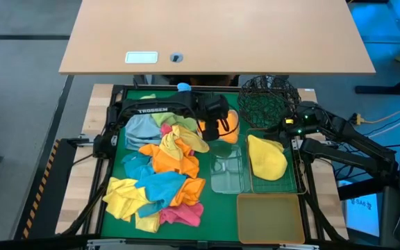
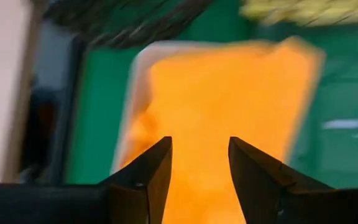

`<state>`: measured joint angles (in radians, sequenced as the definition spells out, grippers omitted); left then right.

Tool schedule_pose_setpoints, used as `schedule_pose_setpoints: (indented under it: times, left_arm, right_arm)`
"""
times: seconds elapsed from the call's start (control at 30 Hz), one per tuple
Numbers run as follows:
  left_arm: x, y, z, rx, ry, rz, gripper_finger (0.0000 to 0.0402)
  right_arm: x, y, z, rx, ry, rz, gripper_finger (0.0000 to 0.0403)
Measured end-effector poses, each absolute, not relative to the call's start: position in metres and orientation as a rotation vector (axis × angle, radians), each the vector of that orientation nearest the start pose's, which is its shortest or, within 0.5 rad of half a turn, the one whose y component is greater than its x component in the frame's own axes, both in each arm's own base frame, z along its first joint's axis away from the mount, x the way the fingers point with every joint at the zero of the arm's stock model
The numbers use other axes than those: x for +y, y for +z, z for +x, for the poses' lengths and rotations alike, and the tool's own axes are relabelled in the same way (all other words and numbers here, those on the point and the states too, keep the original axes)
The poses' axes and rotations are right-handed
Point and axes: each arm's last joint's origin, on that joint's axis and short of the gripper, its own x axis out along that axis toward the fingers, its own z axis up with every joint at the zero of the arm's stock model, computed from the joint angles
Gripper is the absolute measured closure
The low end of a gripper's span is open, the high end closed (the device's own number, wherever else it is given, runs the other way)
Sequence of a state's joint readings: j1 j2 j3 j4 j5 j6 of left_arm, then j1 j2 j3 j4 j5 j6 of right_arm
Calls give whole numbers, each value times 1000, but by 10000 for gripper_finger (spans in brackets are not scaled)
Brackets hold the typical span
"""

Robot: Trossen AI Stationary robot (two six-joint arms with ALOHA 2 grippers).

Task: Sort microfiber towel by color & place in baskets
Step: Put the orange towel into the white bin

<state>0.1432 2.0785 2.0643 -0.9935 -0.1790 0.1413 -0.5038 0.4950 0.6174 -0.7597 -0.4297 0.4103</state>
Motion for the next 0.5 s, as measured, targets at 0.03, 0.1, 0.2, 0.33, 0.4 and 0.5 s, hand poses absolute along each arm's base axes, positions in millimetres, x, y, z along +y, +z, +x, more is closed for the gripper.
schedule_pose_setpoints:
  times: [0.03,0.1,0.2,0.33,0.4,0.5]
  left_arm:
    - [64,310,442,1014,176,130,250]
    - [53,310,444,999,82,99,253]
    - [38,311,447,981,2,122,258]
    - [19,309,451,951,-50,189,264]
    - [12,306,454,925,-60,209,266]
    - [6,301,457,915,-5,269,266]
  right_arm:
    - [-37,262,93,552,-189,686,192]
    - [-37,262,93,552,-189,686,192]
    - [-37,262,93,552,-189,686,192]
    - [-37,262,93,552,-189,685,192]
    - [-37,262,93,552,-189,685,192]
    - [-37,262,93,552,-189,685,192]
